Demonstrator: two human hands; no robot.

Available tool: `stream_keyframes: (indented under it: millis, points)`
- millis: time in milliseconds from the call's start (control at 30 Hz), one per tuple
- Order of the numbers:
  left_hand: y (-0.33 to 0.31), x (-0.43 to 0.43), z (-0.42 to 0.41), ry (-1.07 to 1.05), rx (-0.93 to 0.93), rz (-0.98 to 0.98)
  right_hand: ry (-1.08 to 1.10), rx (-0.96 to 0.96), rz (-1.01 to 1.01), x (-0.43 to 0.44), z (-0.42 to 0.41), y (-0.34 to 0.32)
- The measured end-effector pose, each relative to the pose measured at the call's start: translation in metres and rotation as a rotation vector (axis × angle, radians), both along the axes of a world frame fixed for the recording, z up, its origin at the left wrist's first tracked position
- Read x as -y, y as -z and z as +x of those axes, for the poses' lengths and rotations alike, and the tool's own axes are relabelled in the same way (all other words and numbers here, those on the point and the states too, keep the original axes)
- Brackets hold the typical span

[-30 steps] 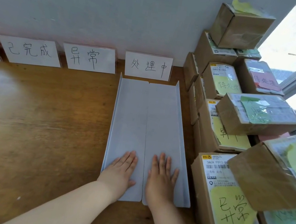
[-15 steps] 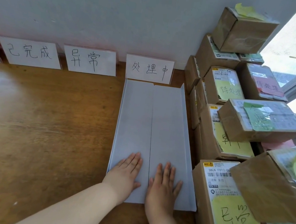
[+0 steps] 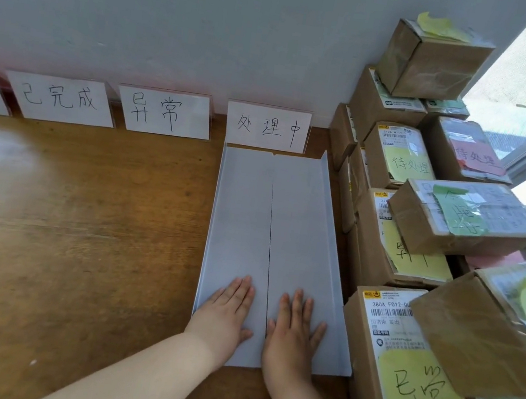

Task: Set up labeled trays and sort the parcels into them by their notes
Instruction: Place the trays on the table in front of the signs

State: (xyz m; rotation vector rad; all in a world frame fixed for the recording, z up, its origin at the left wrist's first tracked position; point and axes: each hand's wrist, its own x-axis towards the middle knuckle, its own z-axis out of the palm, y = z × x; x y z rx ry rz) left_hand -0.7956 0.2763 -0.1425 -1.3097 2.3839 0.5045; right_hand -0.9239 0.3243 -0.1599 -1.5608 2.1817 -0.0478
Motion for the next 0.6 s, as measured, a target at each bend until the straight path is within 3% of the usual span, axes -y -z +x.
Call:
stream_keyframes:
  millis: [167, 600]
  points:
    - [0.002, -0.003, 0.003, -0.017, -0.001, 0.001, 0.005, -0.062, -0.158, -0.001, 0.004, 0.007]
    - [-0.004, -0.002, 0.002, -0.032, -0.008, 0.000, -0.030, 0.001, 0.057, -0.001, 0.002, -0.007]
